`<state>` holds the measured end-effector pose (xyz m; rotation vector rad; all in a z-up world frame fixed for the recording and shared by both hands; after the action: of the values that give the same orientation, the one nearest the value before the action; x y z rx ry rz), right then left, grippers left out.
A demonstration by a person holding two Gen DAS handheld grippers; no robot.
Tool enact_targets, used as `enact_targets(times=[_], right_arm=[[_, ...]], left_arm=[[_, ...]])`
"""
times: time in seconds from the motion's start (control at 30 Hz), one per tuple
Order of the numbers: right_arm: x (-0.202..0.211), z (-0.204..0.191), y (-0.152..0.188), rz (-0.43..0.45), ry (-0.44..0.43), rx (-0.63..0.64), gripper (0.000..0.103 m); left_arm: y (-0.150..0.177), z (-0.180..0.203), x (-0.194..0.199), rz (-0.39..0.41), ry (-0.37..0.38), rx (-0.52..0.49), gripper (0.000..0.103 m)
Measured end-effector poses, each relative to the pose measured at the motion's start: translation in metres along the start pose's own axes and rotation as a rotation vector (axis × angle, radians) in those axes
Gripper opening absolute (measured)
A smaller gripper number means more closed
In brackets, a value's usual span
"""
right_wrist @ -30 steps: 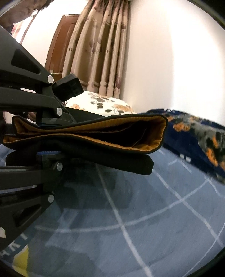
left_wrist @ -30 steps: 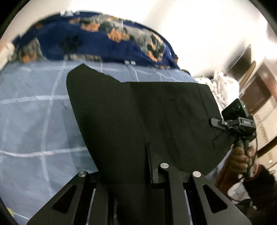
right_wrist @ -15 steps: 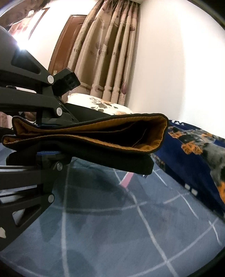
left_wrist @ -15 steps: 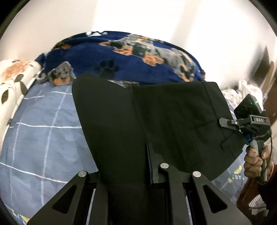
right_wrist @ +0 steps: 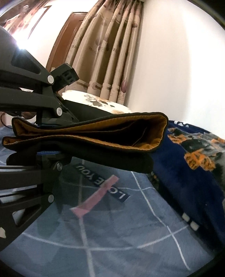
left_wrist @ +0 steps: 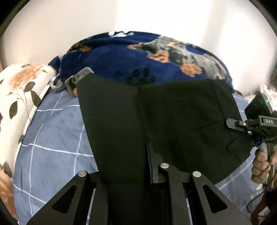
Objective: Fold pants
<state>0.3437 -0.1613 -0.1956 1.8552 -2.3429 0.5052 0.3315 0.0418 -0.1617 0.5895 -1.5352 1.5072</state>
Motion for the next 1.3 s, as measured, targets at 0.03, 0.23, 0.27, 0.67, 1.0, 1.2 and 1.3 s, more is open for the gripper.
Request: enact_targets(times=[0.03,0.23,0.27,0.67,1.0,1.2,1.3], right_arm=[[-0.004,0.003,-0.003,-0.001,0.002,-0.002,0.019],[-0.025,0.024,-0.022,-0.001,0.023,-0.017,0.019],[-0.025,0.028,-0.025,0.001,0.022,-0.026,0.019],[-0.025,0.059,-0.024,0.007,0.118,-0.035,0.019],[-0.01,0.057,-0.024,0.076,0.319,0.021,0.034],[0.02,0.007,-0.003,0.186,0.469,0.185,0.036],[0.026,-0.029,0.013,0.222,0.527,0.296,0.043]], left_arm=[[-0.002,-0.004,-0.005,-0.005,-0.007,0.001,0.015],[-0.009,-0.026,-0.038,-0.026,-0.029,0.029,0.016],[-0.009,-0.028,-0.041,-0.029,-0.027,0.035,0.016],[-0.003,-0.054,-0.067,-0.018,-0.109,0.076,0.055],[0.003,-0.08,-0.047,0.046,-0.358,0.089,0.089],[-0.002,-0.058,0.006,0.16,-0.387,0.051,0.094],[-0.002,-0.034,0.037,0.228,-0.382,0.021,0.097]])
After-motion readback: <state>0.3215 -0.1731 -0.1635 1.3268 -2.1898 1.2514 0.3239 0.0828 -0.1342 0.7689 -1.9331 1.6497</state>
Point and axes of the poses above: each gripper's, at about its wrist camera, not at the fingertips, and x roughly against the way its jaws point, z to its right, y to its underside, the point moved 10 cm from there along -x, roughly the way its jaws point, and after that the axes turned 5 degrees about -z, right-handed, at the moved point
